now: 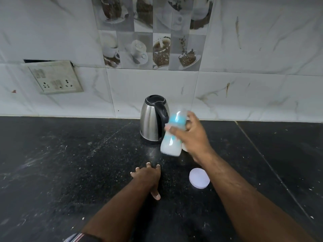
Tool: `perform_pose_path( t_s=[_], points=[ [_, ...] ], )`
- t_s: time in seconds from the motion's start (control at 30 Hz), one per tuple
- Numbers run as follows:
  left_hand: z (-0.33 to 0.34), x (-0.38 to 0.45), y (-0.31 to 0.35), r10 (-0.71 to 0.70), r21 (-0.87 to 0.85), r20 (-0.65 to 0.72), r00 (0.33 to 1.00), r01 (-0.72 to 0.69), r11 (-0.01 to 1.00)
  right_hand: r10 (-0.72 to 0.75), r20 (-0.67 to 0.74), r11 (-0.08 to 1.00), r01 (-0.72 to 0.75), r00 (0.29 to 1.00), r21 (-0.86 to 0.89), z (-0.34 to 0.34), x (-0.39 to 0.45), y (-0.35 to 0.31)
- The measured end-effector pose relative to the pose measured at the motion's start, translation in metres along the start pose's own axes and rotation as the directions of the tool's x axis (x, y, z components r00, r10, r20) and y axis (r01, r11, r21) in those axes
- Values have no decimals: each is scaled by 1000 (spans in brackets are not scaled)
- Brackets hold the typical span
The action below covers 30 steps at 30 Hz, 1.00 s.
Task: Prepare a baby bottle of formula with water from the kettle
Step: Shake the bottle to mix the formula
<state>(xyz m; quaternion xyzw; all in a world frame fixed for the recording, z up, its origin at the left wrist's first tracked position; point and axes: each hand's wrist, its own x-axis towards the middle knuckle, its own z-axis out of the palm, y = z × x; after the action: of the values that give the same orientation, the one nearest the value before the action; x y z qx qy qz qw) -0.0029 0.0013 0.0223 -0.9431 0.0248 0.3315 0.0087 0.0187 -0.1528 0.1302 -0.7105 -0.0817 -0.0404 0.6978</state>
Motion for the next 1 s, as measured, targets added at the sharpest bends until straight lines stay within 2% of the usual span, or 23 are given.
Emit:
perform_pose_path(
  t_s=[0.03,0.07,0.1,0.13,0.17,0.2,0.3,0.33,0.43,0.47,0.57,0.6,0.7,0.73,0.8,0.83,0.87,0.93,1.0],
  points=[
    [-1,0,1,-4,-3,5,1000,4,1000,1,-70,994,6,998,107,-1,6,-5],
    [-1,-1,1,-9,-7,11,1000,9,1000,9,-80,988,3,997,154,0,7,-7],
    [-2,-2,2,-13,-7,16,1000,13,1000,33,-34,992,-29,999,120,2,5,-5],
    [-2,-2,2,-16,-4,23,1000,16,1000,65,45,998,-65,997,-9,6,2,0],
    [-2,-2,2,-17,-2,28,999,17,1000,77,106,989,-62,991,-134,9,-2,4],
    [-2,-1,2,-15,0,28,999,15,1000,52,116,984,-31,992,-175,11,-4,4],
    [-1,1,1,-5,4,20,1000,5,1000,-46,-88,997,52,995,65,7,10,-3],
    [-1,1,1,-5,2,17,1000,5,1000,-58,-97,994,67,994,85,9,9,-4],
    [-1,1,1,-7,13,24,1000,7,1000,8,141,992,10,990,-126,16,-3,2],
    [-1,2,0,-6,9,26,1000,6,1000,-11,144,991,30,989,-130,15,-3,2],
    [-1,2,0,7,2,13,1000,-7,1000,-53,-36,990,57,998,131,8,8,-3],
    [0,1,0,12,7,7,1000,-12,1000,-38,-28,989,42,999,143,9,5,-5],
    [-1,-1,0,14,32,8,1000,-15,999,25,167,998,-13,986,-69,16,-8,0],
    [-2,-2,1,12,30,10,1000,-12,999,5,151,999,2,989,-41,16,-7,-2],
    [-3,-2,1,14,23,5,1000,-15,1000,-17,21,983,13,1000,184,13,1,-10],
    [-2,-3,1,17,20,1,1000,-17,1000,-10,8,973,8,1000,231,13,1,-12],
    [-2,-3,0,17,21,-2,1000,-17,1000,8,47,974,-19,999,225,16,-2,-14],
    [-1,-2,-1,15,26,-1,1000,-15,1000,39,170,996,-52,985,74,20,-13,-9],
    [-2,-1,-1,15,18,3,1000,-15,1000,9,124,990,-26,992,137,19,-14,-13]
  ],
)
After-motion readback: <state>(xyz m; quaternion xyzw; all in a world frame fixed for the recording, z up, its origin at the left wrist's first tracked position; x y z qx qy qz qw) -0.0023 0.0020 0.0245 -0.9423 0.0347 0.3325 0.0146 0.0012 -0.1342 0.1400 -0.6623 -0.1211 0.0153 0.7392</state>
